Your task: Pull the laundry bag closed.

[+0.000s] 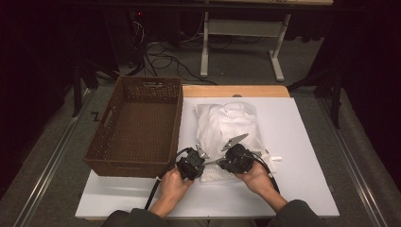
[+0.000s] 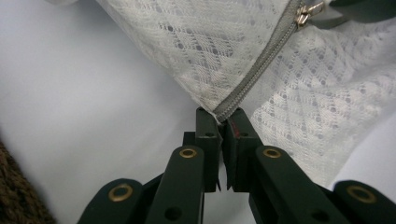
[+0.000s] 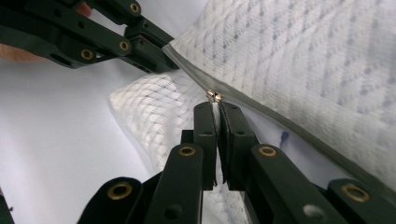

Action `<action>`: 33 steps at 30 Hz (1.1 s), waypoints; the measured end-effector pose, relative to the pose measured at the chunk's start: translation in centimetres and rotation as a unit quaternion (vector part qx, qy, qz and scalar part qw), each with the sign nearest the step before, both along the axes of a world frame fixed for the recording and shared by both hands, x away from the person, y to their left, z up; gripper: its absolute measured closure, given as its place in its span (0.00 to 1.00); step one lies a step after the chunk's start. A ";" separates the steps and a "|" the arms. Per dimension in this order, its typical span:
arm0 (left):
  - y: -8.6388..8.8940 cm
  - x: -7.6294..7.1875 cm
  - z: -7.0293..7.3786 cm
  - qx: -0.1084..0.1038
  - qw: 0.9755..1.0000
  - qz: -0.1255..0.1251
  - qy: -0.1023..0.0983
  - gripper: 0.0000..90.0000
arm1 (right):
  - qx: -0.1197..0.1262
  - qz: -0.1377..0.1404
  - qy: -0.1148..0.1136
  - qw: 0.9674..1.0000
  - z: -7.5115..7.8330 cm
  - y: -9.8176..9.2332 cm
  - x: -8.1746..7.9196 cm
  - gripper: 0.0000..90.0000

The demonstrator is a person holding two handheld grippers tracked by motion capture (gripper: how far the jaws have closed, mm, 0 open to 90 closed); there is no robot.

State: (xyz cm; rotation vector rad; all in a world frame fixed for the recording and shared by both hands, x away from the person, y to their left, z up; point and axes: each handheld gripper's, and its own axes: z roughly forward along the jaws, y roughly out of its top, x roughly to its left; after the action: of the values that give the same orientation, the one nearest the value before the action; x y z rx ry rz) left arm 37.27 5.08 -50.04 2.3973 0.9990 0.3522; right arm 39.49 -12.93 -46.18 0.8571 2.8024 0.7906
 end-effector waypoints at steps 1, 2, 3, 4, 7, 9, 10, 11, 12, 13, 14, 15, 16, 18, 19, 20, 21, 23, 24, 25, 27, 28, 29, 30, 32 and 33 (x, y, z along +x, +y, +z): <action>0.0 0.0 0.0 -0.001 1.000 0.001 0.000 0.94 | 0.004 -0.004 0.004 1.000 0.0 -0.1 0.0 0.97; 0.0 0.0 0.0 -0.002 1.000 0.000 0.001 0.94 | 0.002 -0.002 0.001 1.000 -0.1 -0.3 0.0 0.97; 0.0 0.1 0.0 -0.003 1.000 0.001 0.001 0.94 | 0.004 -0.006 0.005 1.000 -0.2 -0.4 0.0 0.97; 0.1 0.1 0.0 -0.003 1.000 0.000 0.002 0.94 | 0.003 -0.005 0.003 1.000 -0.2 -0.6 0.0 0.97; 0.1 0.1 0.0 -0.004 1.000 -0.001 0.004 0.94 | 0.004 -0.007 0.001 1.000 -0.1 -1.1 -0.1 0.97; 0.1 0.1 0.0 -0.005 1.000 -0.002 0.004 0.94 | 0.007 -0.010 -0.001 1.000 0.0 -1.5 -0.1 0.97; 0.1 0.1 0.0 -0.006 1.000 -0.002 0.004 0.94 | 0.008 -0.014 0.002 1.000 0.0 -1.7 -0.1 0.97; 0.1 0.1 0.0 -0.005 1.000 -0.002 0.003 0.94 | 0.008 -0.016 0.002 1.000 0.0 -1.9 -0.1 0.97; 0.1 0.1 0.0 -0.004 1.000 -0.003 0.002 0.94 | 0.007 -0.016 0.001 1.000 0.0 -2.1 -0.1 0.97; 0.1 0.1 0.0 -0.003 1.000 -0.004 0.001 0.94 | 0.007 -0.016 0.002 1.000 0.0 -2.2 -0.2 0.97; 0.1 0.1 0.0 -0.003 1.000 -0.004 0.001 0.94 | 0.007 -0.018 0.002 1.000 0.0 -2.4 -0.2 0.97; 0.1 0.1 0.0 -0.004 1.000 -0.004 0.001 0.94 | 0.006 -0.020 0.003 1.000 0.1 -2.5 -0.3 0.97; 0.1 0.1 0.0 -0.004 1.000 -0.005 0.002 0.94 | 0.008 -0.018 0.002 1.000 0.1 -2.6 -0.3 0.97; 0.1 0.1 0.0 -0.005 1.000 -0.004 0.003 0.94 | 0.005 -0.018 -0.001 1.000 0.1 -2.8 -0.3 0.97; 0.1 0.1 0.0 -0.005 1.000 -0.005 0.002 0.94 | 0.007 -0.020 -0.002 1.000 0.1 -2.9 -0.3 0.97; 0.1 0.1 0.0 -0.005 1.000 -0.004 0.002 0.94 | 0.009 -0.022 0.002 1.000 0.1 -3.0 -0.3 0.97; 0.1 0.1 -0.1 -0.006 1.000 -0.004 0.002 0.94 | 0.008 -0.022 0.001 1.000 0.1 -3.0 -0.2 0.97; 0.2 0.1 0.0 -0.006 1.000 -0.004 0.003 0.94 | 0.008 -0.022 0.001 1.000 0.1 -3.1 -0.2 0.97; 0.2 0.1 0.0 -0.006 1.000 -0.004 0.003 0.94 | 0.012 -0.023 0.003 1.000 0.1 -3.2 -0.2 0.97; 0.2 0.1 -0.1 -0.007 1.000 -0.004 0.003 0.94 | 0.010 -0.025 0.001 1.000 0.2 -3.2 -0.2 0.97; 0.2 0.2 0.0 -0.007 1.000 -0.004 0.004 0.94 | 0.013 -0.026 0.001 1.000 0.2 -3.4 -0.2 0.97; 0.2 0.2 -0.1 -0.008 1.000 -0.004 0.004 0.94 | 0.016 -0.026 0.002 1.000 0.2 -3.5 -0.1 0.97; 0.2 0.2 -0.1 -0.009 1.000 -0.004 0.004 0.94 | 0.019 -0.029 0.001 0.999 0.3 -3.7 -0.1 0.97; 0.2 0.2 -0.1 -0.010 1.000 -0.004 0.004 0.94 | 0.021 -0.030 0.003 0.999 0.3 -3.8 0.0 0.97; 0.2 0.2 -0.1 -0.010 1.000 -0.004 0.005 0.94 | 0.024 -0.033 0.006 0.999 0.3 -4.1 0.0 0.97; 0.2 0.2 -0.1 -0.010 1.000 -0.004 0.005 0.94 | 0.025 -0.036 0.005 0.999 0.3 -4.3 0.0 0.97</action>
State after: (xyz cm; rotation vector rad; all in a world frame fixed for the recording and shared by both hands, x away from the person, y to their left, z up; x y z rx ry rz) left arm 37.45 5.31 -50.11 2.3864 0.9926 0.3272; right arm 39.50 -17.19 -45.90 0.9654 2.7542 0.8522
